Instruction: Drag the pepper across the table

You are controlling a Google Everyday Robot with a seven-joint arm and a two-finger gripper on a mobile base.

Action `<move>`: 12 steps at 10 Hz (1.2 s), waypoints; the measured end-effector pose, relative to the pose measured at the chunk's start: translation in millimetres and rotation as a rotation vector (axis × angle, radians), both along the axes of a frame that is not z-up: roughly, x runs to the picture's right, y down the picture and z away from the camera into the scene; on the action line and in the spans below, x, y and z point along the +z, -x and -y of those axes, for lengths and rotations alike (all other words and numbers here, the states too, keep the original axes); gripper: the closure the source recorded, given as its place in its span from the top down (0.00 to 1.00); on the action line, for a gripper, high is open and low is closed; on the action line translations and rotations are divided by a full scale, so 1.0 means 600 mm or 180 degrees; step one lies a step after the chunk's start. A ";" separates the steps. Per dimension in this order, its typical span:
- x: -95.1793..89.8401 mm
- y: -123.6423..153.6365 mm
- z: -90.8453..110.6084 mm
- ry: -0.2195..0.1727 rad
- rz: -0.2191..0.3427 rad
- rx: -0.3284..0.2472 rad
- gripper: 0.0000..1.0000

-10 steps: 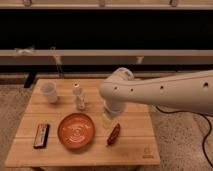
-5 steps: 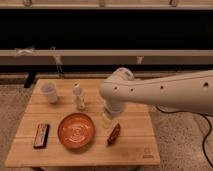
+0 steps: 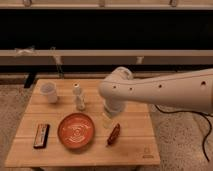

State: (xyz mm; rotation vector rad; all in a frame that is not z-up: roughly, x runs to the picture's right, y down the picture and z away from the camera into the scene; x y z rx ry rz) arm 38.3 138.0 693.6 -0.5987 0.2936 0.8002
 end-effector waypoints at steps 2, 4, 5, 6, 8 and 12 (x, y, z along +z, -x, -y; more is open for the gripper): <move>0.062 -0.014 0.002 0.0146 -0.0303 0.0112 0.73; 0.117 -0.021 -0.011 0.0304 -0.0604 0.0438 0.73; 0.138 -0.030 -0.020 0.0375 -0.0761 0.0620 0.73; 0.147 -0.034 -0.027 0.0413 -0.0845 0.0748 0.73; 0.163 -0.050 -0.054 0.0512 -0.0975 0.1077 0.73; 0.192 -0.052 -0.104 0.0672 -0.1093 0.1311 0.73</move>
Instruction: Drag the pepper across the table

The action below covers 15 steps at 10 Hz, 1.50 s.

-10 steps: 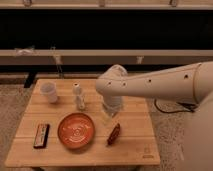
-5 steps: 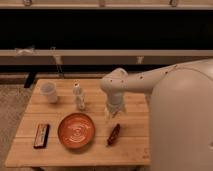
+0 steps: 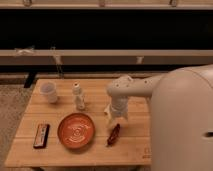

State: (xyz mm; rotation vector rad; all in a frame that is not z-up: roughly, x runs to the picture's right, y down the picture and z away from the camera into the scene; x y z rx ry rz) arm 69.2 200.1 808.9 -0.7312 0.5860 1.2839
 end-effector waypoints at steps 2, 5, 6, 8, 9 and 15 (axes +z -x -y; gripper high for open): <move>0.017 0.009 -0.023 0.0076 -0.0016 0.0029 0.73; 0.036 0.003 -0.047 0.0180 -0.0068 0.0075 0.72; 0.037 0.000 -0.049 0.0207 -0.0082 0.0087 0.66; 0.037 -0.010 -0.050 0.0242 -0.0102 0.0133 0.49; 0.035 -0.020 -0.048 0.0252 -0.0120 0.0180 0.37; 0.025 -0.045 -0.020 0.0214 -0.0107 0.0305 0.00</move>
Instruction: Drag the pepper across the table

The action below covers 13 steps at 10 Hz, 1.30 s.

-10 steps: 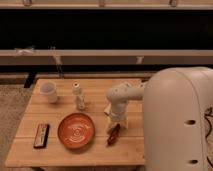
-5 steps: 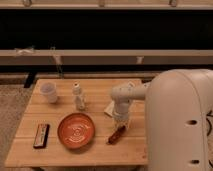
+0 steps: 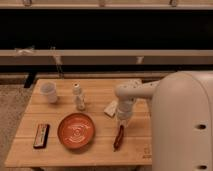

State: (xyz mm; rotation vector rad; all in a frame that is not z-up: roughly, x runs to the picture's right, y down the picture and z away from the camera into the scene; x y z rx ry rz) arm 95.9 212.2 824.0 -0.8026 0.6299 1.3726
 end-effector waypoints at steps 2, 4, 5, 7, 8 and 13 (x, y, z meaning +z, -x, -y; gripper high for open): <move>0.008 -0.008 0.013 -0.0032 -0.0007 0.0014 0.00; 0.030 -0.027 0.040 -0.0090 -0.0045 0.0023 0.00; 0.040 -0.034 0.052 -0.0118 -0.0062 0.0014 0.00; 0.068 -0.048 0.081 -0.0189 -0.0099 -0.0028 0.00; 0.078 -0.049 0.092 -0.0217 -0.0108 -0.0049 0.00; 0.126 -0.064 0.142 -0.0396 -0.0180 -0.0084 0.00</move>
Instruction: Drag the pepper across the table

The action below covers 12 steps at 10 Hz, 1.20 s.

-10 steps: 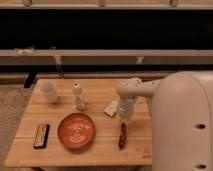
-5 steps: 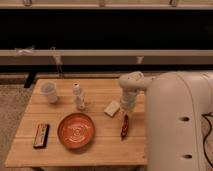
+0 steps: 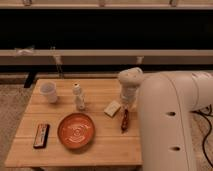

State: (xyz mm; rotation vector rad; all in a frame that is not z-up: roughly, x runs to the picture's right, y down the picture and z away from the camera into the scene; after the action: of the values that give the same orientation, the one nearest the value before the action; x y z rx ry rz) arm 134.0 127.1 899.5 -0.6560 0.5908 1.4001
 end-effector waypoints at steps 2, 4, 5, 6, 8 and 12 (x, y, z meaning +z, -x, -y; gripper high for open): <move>0.015 -0.008 0.019 -0.0097 -0.0027 0.0000 0.00; 0.018 -0.011 0.023 -0.0166 -0.0055 0.0023 0.04; 0.024 -0.014 0.033 -0.0228 -0.0064 0.0039 0.13; 0.035 -0.023 0.049 -0.0297 -0.0079 0.0057 0.23; 0.055 -0.041 0.090 -0.0451 -0.0090 0.0082 0.43; 0.053 -0.056 0.136 -0.0736 -0.0051 0.0129 0.79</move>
State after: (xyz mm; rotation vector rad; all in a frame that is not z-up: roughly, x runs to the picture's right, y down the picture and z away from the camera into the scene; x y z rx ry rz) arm 167.5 45.8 931.3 -0.4741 0.4217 1.4862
